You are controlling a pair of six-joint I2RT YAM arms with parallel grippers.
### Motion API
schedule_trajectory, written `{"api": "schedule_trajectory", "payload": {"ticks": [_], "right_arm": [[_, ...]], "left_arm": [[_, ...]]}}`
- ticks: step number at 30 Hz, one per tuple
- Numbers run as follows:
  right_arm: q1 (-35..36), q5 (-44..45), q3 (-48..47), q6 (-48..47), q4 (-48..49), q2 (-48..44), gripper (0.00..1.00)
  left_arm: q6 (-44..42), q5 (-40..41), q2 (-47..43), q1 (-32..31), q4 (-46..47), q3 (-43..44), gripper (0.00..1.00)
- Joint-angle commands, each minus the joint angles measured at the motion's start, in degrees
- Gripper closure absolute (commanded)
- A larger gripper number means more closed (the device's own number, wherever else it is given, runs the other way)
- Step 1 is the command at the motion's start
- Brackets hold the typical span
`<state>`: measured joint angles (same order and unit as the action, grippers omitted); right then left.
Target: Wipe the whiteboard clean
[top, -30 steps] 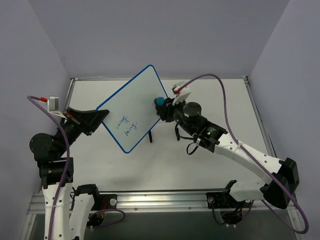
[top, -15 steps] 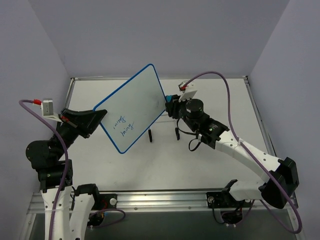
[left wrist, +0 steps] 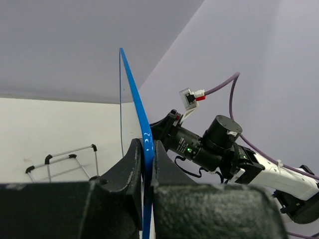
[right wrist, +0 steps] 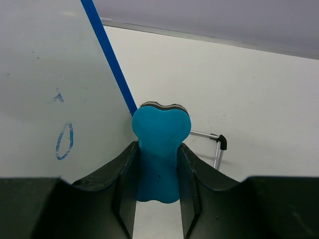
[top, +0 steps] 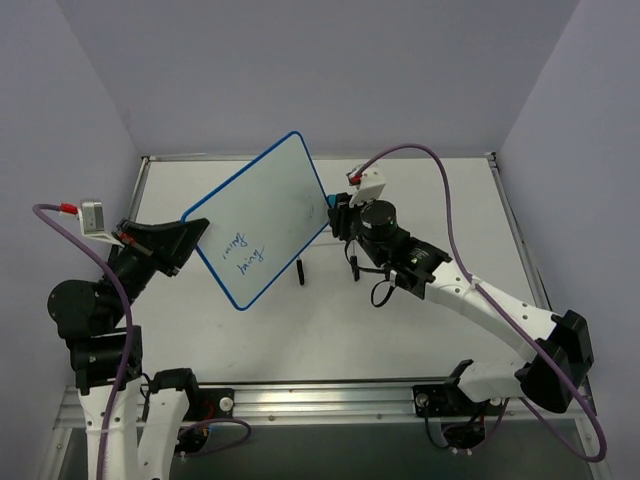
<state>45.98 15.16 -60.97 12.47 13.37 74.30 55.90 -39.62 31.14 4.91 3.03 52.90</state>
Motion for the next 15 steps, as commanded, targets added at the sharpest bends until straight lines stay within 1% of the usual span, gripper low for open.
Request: {"api": "schedule_trajectory", "payload": {"ticks": [1,2,3,6,9,11,15], "right_arm": [[3.5,-3.0,-0.9,2.6,6.8,0.0,1.00],[3.4,-0.2,-0.5,3.5,7.0,-1.1,1.00],[3.4,0.8,-0.1,3.7,7.2,-1.7,1.00],[3.4,1.0,1.6,3.8,9.3,-3.7,1.00],[3.4,-2.1,1.0,3.2,9.1,-3.6,1.00],[3.4,-2.8,0.7,3.3,8.6,-2.9,1.00],[2.7,-11.0,-0.5,3.7,8.6,-1.2,1.00]], "left_arm": [[2.3,-1.6,-1.0,-2.4,-10.7,6.3,0.98],[1.5,-0.9,-1.1,-2.4,-13.4,6.8,0.98],[1.0,-0.6,-1.1,-2.4,-13.9,7.1,0.98],[2.1,-0.3,-1.1,-2.4,-12.9,6.5,0.98],[3.6,-0.8,-0.9,-2.4,-10.6,5.1,0.98],[3.7,-0.6,-0.8,-2.4,-10.7,4.8,0.98],[5.2,-1.4,-0.8,-2.4,-8.7,4.4,0.98]]}}
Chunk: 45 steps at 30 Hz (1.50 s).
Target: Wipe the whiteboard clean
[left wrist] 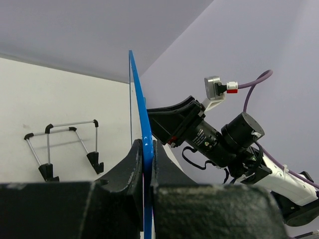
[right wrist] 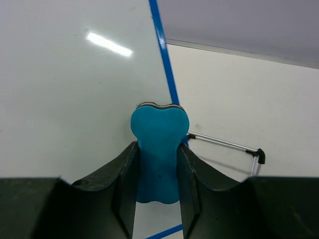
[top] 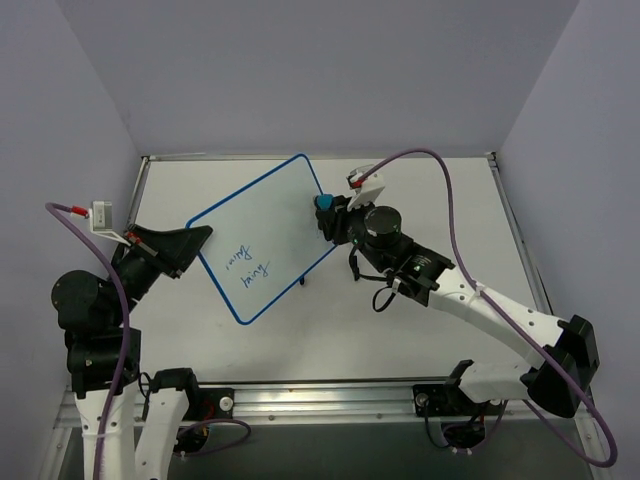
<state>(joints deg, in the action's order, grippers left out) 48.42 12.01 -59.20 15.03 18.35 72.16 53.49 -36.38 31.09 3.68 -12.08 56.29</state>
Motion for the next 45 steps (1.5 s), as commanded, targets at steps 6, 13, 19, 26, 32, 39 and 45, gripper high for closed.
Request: {"api": "schedule_trajectory", "payload": {"ticks": [6,13,19,26,32,39,45], "right_arm": [[1.1,-16.3,-2.2,4.6,4.6,2.9,1.00],[-0.5,-10.4,2.0,4.2,1.1,0.4,1.00],[-0.8,-9.5,6.5,4.9,0.9,-2.5,1.00],[-1.0,-9.3,11.7,6.7,2.0,-5.8,1.00],[0.4,-9.4,13.9,6.7,1.9,-7.4,1.00],[4.2,-11.0,8.8,5.7,5.0,-2.3,1.00],[15.4,-7.1,2.8,6.9,9.8,3.0,1.00]], "left_arm": [[9.3,-4.9,-0.7,-1.2,9.0,0.0,0.98],[9.3,-4.9,-1.3,-1.2,9.4,-0.6,0.98],[9.4,-4.2,-1.0,-1.1,10.0,-1.0,0.98],[9.2,-2.7,-0.9,-1.1,9.5,-1.5,0.98],[10.9,-2.0,-0.7,-1.1,11.1,-3.2,0.98],[11.4,-2.2,-0.9,-1.1,13.0,-3.4,0.98],[11.0,-1.2,-0.9,-1.2,12.5,-3.9,0.98]]}}
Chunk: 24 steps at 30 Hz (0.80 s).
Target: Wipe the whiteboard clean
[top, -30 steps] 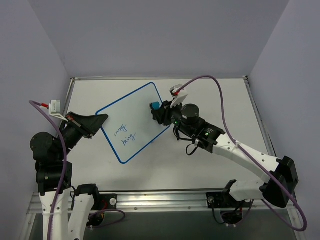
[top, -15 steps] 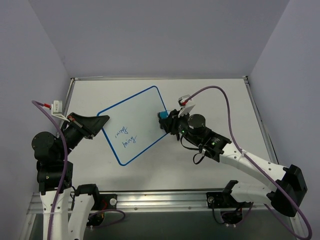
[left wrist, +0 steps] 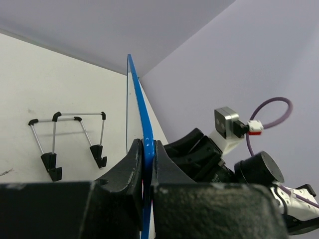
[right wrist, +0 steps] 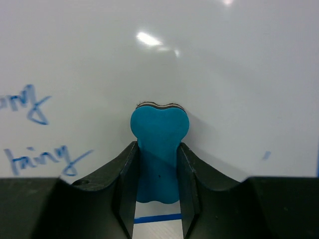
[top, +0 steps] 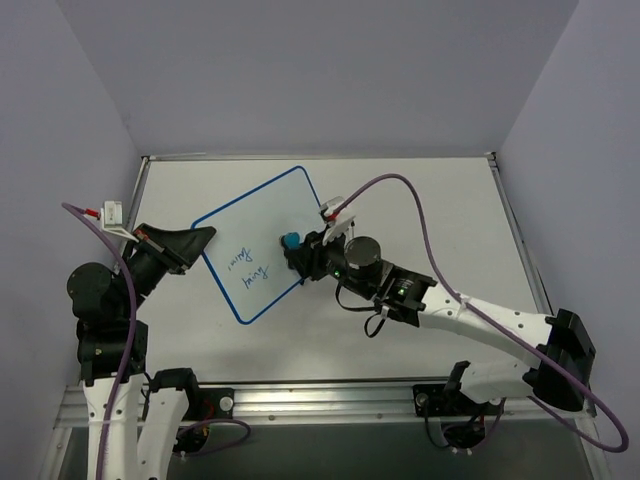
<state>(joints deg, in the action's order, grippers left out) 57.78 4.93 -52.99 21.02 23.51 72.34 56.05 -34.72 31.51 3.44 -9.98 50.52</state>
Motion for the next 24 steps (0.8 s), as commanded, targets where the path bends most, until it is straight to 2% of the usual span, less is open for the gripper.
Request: {"api": "schedule_trajectory", "payload": {"ticks": [1,6,11,15,20,24], "right_arm": [[7.3,0.3,-4.0,1.1,5.4,3.5,1.00],[15.6,1.9,-10.0,0.8,6.9,8.2,1.00],[17.9,4.8,-14.0,-0.2,4.8,11.1,1.00],[15.8,11.4,-17.3,-0.8,-2.7,13.7,1.00],[7.9,14.0,-20.0,0.3,-8.6,15.5,1.00],[5.6,19.7,-22.1,-0.9,-15.3,16.3,1.00]], "left_arm": [[8.3,-2.7,-1.4,-1.0,10.1,1.9,0.98],[7.8,-2.1,-1.6,-1.0,10.1,1.5,0.98],[6.9,-1.9,-2.0,-1.0,7.1,2.2,0.98],[6.4,-2.2,-2.2,-1.2,6.3,3.0,0.98],[5.7,-2.6,-2.5,-1.4,5.2,4.2,0.98],[3.0,-3.0,-2.5,-1.9,3.6,5.9,0.98]]}}
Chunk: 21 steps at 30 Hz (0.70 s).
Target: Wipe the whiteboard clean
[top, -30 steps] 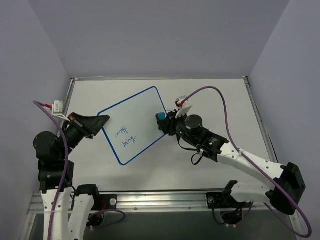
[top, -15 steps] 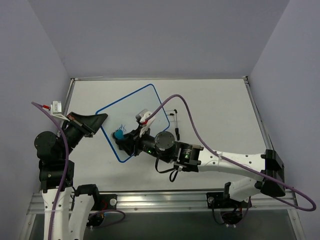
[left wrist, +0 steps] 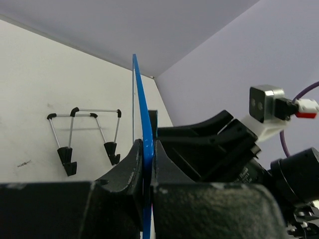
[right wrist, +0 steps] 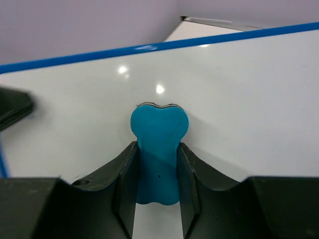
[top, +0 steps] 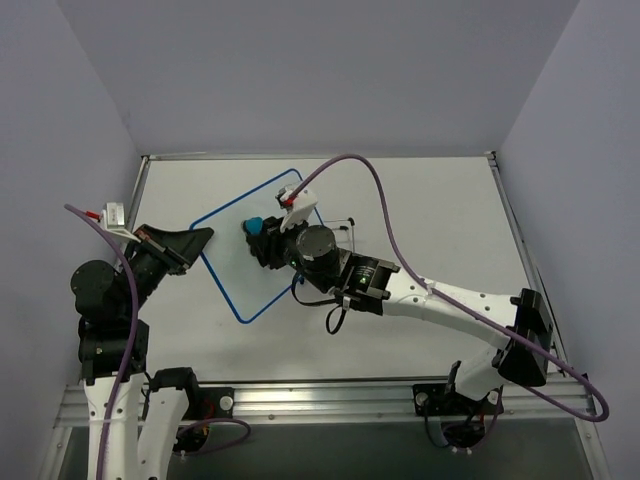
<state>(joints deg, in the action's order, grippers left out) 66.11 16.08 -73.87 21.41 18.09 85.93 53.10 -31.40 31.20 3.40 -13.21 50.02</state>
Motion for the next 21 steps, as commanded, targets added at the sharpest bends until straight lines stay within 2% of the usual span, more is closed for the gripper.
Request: {"api": "schedule_trajectory", "payload": {"ticks": [1,6,10,14,21], "right_arm": [[-2.9,8.3,-1.5,-1.5,-10.3,2.7,1.00],[-1.0,0.3,-5.2,-2.2,-10.1,4.1,1.00],[6.6,-2.0,-10.3,-3.6,-11.3,7.7,1.00],[9.9,-6.4,-12.2,-3.1,-10.7,9.0,1.00],[7.5,-3.6,-9.5,-2.4,-12.5,7.7,1.00]], "left_arm": [[5.9,-6.5,-2.2,-1.9,6.9,6.5,0.98],[5.3,-6.6,-2.2,-2.1,7.8,5.8,0.98],[5.3,-6.5,-2.2,-2.2,7.9,5.3,0.98],[4.9,-6.5,-2.1,-2.2,7.6,5.6,0.98],[4.5,-6.4,-2.5,-2.3,7.1,6.7,0.98]]}}
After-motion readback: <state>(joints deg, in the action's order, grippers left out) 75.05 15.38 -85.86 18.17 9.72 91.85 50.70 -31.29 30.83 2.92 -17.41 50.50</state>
